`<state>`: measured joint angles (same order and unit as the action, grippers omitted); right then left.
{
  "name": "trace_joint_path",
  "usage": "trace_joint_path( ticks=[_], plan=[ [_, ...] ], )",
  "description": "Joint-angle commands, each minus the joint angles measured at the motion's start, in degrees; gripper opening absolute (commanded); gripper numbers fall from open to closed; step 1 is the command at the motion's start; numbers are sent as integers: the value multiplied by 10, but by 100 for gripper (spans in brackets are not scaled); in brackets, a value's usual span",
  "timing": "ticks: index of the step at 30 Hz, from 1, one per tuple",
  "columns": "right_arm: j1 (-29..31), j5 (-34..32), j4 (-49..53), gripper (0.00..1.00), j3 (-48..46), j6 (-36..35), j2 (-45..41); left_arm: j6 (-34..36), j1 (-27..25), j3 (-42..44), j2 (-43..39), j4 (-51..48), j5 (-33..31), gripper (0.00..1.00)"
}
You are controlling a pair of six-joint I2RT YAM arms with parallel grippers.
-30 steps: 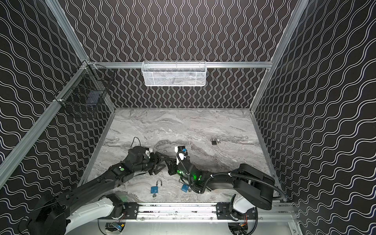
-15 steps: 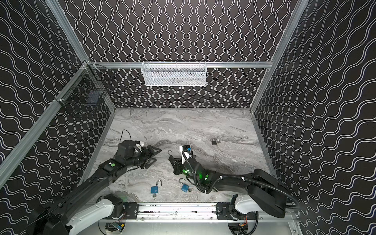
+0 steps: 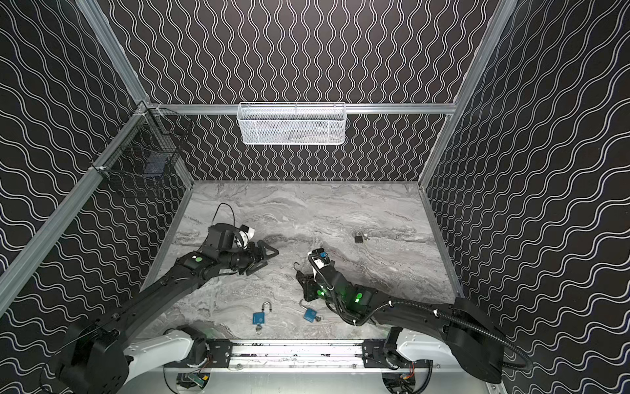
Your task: Lock with the key
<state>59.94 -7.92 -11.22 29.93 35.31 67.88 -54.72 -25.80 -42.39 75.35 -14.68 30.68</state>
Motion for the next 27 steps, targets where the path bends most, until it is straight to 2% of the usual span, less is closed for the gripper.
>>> trace_joint_path(
  ticks=[1,5,13,27],
  plan=[
    [0,15,11,0,20,-9,16,44,-18,-14,17,8,13,77],
    [0,24,15,0,38,-11,33,57,-49,-25,39,-5,-6,76],
    [0,27,22,0,49,-14,32,69,-53,-25,58,-8,-18,72],
    [0,33,25,0,41,-13,21,14,-55,10,88,97,-2,70]
  ],
)
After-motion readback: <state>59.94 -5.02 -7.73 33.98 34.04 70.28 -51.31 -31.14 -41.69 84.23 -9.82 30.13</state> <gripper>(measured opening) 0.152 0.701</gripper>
